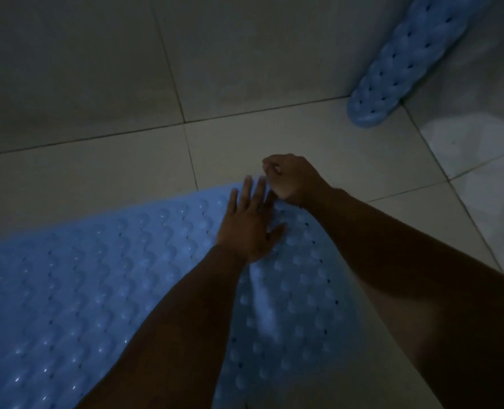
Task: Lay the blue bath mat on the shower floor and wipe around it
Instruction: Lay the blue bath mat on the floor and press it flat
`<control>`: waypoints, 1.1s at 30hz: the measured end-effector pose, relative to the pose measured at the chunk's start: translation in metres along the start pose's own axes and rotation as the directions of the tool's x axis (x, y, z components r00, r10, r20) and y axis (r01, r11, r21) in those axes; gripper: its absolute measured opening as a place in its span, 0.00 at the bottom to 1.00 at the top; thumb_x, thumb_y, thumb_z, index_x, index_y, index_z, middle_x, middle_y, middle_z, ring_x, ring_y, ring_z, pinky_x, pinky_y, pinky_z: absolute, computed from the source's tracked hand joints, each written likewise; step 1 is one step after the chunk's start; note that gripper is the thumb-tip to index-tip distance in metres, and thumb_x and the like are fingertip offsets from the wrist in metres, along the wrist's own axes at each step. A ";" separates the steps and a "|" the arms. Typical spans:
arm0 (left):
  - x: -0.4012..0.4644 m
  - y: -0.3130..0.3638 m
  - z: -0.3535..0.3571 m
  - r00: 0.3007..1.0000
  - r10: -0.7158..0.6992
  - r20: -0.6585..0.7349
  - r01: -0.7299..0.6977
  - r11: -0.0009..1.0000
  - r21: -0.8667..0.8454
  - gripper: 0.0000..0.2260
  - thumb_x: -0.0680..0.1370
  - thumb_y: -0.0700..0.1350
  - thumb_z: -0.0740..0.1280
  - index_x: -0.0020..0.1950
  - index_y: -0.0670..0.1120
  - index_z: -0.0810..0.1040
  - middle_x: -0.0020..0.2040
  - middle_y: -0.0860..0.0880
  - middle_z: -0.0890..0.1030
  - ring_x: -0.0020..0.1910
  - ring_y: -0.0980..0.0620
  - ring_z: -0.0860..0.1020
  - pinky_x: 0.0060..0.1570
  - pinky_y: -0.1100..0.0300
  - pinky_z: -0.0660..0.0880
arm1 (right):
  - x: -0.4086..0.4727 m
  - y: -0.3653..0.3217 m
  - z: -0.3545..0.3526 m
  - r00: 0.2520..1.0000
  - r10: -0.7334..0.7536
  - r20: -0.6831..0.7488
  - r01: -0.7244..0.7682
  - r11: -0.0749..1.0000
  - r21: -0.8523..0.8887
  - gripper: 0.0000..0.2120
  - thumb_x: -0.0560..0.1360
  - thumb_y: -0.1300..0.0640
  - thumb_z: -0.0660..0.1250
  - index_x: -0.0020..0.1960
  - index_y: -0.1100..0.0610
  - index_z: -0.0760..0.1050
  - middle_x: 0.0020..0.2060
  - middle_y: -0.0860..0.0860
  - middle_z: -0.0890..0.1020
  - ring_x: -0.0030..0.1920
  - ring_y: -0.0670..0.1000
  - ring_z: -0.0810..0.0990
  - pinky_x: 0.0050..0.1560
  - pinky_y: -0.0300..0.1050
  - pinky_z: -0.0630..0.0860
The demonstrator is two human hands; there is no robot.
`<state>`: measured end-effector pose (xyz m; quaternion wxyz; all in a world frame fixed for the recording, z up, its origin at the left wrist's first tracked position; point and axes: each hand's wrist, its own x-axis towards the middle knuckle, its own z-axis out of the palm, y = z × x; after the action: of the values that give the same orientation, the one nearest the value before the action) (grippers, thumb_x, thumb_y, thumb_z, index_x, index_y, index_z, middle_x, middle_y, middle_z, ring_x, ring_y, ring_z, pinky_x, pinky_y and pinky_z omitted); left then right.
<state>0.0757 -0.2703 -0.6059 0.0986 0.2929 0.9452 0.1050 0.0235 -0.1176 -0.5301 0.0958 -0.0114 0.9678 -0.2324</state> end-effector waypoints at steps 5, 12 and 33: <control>-0.006 0.005 0.013 0.999 -0.026 -0.022 0.028 0.996 0.090 0.43 0.79 0.72 0.44 0.83 0.43 0.43 0.83 0.43 0.39 0.81 0.43 0.36 0.79 0.39 0.42 | -0.028 0.050 0.006 0.993 0.025 -0.119 -0.037 0.995 -0.095 0.25 0.79 0.44 0.50 0.61 0.55 0.78 0.56 0.56 0.81 0.58 0.61 0.79 0.58 0.56 0.77; 0.002 0.008 0.013 0.998 -0.069 0.011 0.069 0.997 0.029 0.40 0.80 0.70 0.45 0.83 0.44 0.48 0.84 0.47 0.44 0.82 0.47 0.41 0.79 0.41 0.43 | -0.053 0.068 -0.004 1.000 0.020 -0.003 -0.020 0.981 -0.195 0.36 0.74 0.42 0.45 0.69 0.60 0.74 0.67 0.58 0.78 0.72 0.62 0.71 0.66 0.61 0.73; -0.029 -0.024 -0.016 0.946 -0.141 -0.291 0.117 0.988 -0.099 0.24 0.82 0.53 0.55 0.77 0.46 0.69 0.74 0.46 0.73 0.80 0.41 0.59 0.77 0.39 0.56 | -0.068 0.046 0.090 0.992 -0.093 -0.091 0.065 0.959 -0.276 0.41 0.80 0.33 0.46 0.81 0.61 0.49 0.81 0.58 0.51 0.81 0.54 0.47 0.79 0.60 0.48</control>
<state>0.0822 -0.3083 -0.5935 -0.0260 0.2072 0.9614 0.1793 0.1085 -0.1124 -0.6174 0.0341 -0.0510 0.9930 -0.1012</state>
